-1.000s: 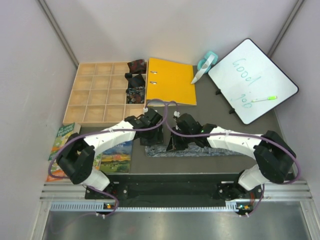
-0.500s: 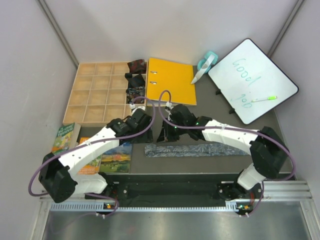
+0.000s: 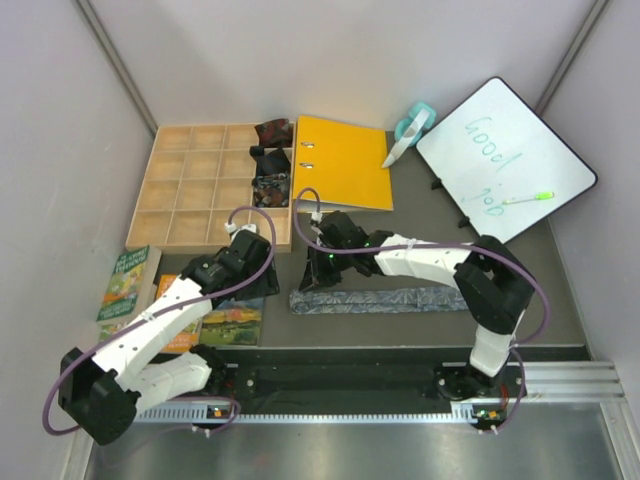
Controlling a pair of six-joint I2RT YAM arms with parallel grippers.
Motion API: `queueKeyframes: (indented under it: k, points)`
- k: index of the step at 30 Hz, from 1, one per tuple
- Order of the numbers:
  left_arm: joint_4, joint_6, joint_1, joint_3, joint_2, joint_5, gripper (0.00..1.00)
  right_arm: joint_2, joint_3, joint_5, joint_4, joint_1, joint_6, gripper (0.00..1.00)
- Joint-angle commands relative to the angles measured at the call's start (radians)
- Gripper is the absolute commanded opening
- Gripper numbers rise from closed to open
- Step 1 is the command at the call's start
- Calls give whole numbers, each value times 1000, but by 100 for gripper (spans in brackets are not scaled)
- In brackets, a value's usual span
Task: Roll the ties
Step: Roll the tie at the center of the board.
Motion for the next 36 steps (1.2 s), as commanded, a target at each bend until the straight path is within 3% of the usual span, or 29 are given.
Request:
queueKeyframes:
  k: [1, 22, 28, 36]
  points:
    - [51, -17, 7, -41, -23, 58, 61, 23, 38, -19, 65, 15, 17, 11]
    - [186, -33, 7, -102, 6, 151, 65, 13, -102, 48, 85, 1, -8, 9]
    - [324, -23, 7, -164, 25, 243, 73, 27, -117, 48, 99, -6, -11, 8]
    - [439, -17, 9, -211, 92, 282, 73, 26, -151, 45, 125, -23, -17, 8]
